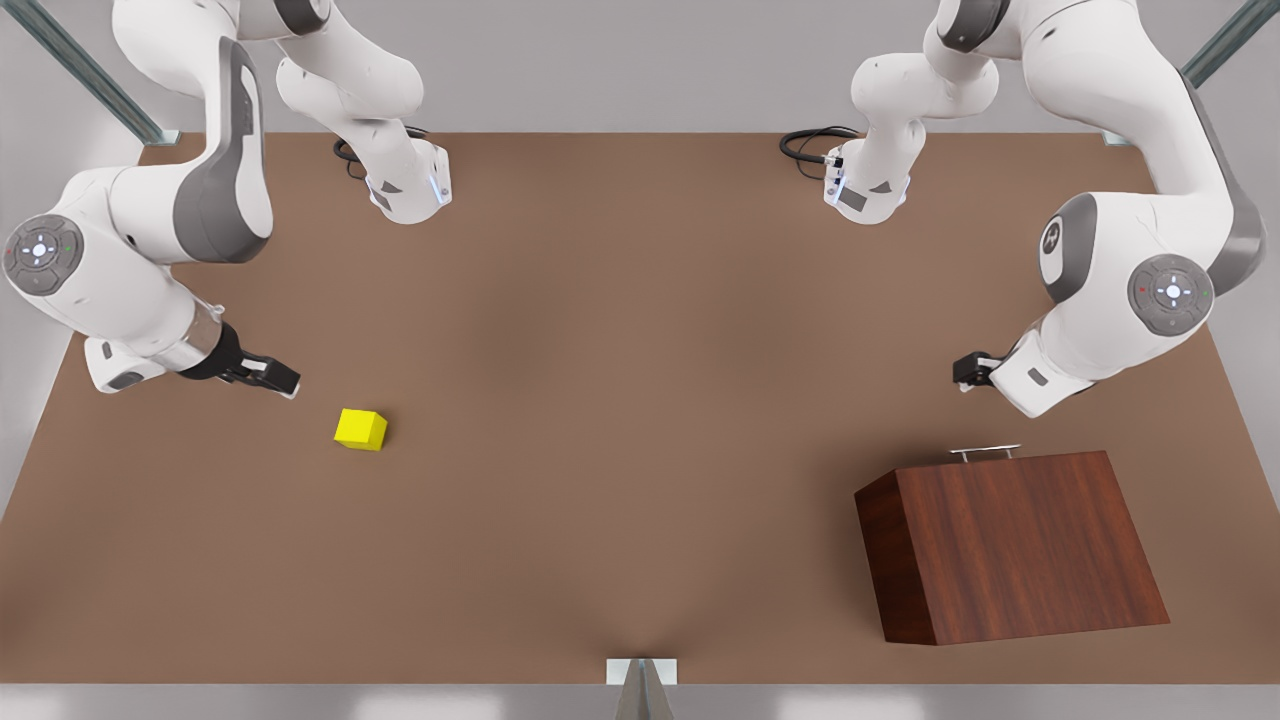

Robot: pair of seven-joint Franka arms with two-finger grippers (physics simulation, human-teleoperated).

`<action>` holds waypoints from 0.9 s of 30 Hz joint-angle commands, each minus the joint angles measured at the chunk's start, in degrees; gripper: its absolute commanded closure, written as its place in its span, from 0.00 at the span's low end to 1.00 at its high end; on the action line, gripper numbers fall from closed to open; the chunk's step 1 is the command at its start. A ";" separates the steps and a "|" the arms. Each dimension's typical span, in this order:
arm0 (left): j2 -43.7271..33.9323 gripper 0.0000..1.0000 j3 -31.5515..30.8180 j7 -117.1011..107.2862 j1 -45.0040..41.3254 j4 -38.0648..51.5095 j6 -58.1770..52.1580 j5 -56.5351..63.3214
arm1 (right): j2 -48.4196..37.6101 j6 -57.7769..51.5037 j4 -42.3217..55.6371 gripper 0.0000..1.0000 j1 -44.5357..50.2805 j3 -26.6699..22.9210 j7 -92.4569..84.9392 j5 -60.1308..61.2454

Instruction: Open the drawer with left arm, place the square in the middle with right arm, and place the square in the drawer with left arm

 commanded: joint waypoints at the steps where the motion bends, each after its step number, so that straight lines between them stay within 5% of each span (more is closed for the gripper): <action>1: -0.07 0.00 0.00 -0.23 0.00 -0.19 -0.15 0.11 | 0.12 0.12 0.00 0.00 -0.05 0.00 0.00 -0.08; 3: -1.83 0.00 1.93 -9.76 0.00 -8.34 2.29 -0.06 | 0.30 0.47 0.18 0.00 -0.66 -0.09 -0.26 0.44; 8: -7.63 0.00 6.94 -56.74 -0.09 -36.84 36.48 -2.43 | 1.00 -0.06 1.15 0.00 -1.46 0.00 -6.24 0.44; 17: -8.69 0.00 11.95 -78.37 0.00 -48.80 58.38 -3.58 | 7.33 0.82 1.06 0.00 -1.02 0.00 -13.27 0.44; 27: -6.84 0.00 12.39 -77.84 0.09 -51.87 69.98 -3.05 | 22.00 18.13 -5.27 0.00 -1.19 0.09 -13.18 0.26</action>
